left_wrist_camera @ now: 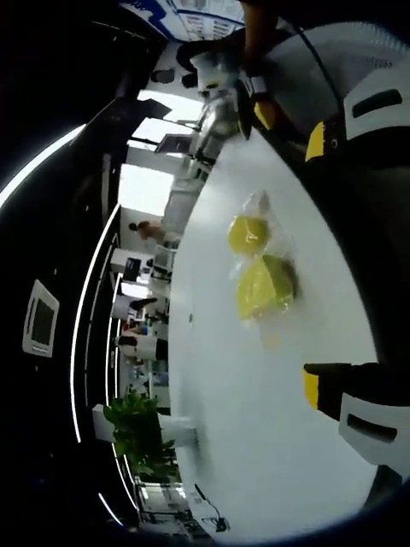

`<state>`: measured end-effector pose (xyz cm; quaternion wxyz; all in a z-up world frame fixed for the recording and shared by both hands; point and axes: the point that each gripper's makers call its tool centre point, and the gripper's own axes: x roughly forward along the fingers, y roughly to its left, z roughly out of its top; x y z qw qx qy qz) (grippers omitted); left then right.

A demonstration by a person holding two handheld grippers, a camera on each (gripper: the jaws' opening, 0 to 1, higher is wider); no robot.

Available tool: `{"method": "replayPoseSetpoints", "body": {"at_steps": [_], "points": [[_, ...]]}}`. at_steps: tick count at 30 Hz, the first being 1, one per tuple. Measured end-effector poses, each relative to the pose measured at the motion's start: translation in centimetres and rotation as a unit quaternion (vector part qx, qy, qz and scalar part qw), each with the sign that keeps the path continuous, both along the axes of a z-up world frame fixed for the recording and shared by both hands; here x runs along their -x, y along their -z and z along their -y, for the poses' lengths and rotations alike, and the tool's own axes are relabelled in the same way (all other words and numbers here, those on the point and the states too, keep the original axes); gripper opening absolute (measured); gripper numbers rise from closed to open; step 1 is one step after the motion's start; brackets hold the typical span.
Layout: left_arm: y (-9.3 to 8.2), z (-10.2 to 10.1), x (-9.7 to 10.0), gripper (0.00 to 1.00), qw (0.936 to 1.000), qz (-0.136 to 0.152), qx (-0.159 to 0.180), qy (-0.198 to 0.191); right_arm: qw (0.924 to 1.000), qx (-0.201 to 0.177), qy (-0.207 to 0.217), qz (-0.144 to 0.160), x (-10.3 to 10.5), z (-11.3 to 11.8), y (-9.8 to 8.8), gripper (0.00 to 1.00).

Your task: Compare the silicone blocks by pressing each to a similar depth, holding the contact briefly, and releasing to observe deformation and rebound differences across the visible hardness samples.

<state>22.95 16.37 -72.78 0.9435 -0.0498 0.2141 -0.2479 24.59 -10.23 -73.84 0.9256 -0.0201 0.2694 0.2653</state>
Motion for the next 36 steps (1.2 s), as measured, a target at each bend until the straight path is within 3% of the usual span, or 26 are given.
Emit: {"method": "replayPoseSetpoints", "body": {"at_steps": [6, 11, 16, 23, 27, 36], "points": [[0.0, 0.6, 0.3, 0.97, 0.9996, -0.018, 0.011, 0.02, 1.0, 0.006, -0.004, -0.006, 0.2, -0.1, 0.3, 0.77], [-2.0, 1.7, -1.1, 0.93, 0.9988, -0.006, 0.014, 0.047, 1.0, 0.001, -0.004, -0.006, 0.2, -0.1, 0.2, 0.76], [-2.5, 2.4, -2.4, 0.87, 0.9975, -0.019, 0.004, 0.069, 1.0, 0.001, -0.004, -0.003, 0.2, -0.1, 0.2, 0.76], [-3.2, 5.7, -4.6, 0.81, 0.9948, -0.028, 0.015, 0.097, 1.0, 0.0, -0.001, 0.002, 0.1, 0.0, 0.1, 0.76], [-3.0, 7.7, -6.3, 0.79, 0.9942, -0.034, 0.019, 0.101, 0.9998, 0.017, 0.001, 0.013, 0.0, 0.3, 0.1, 0.76], [-1.6, 11.6, -12.0, 0.75, 0.9917, -0.062, 0.047, 0.103, 0.9998, 0.014, 0.002, 0.015, -0.2, 0.2, 0.1, 0.74]]}}
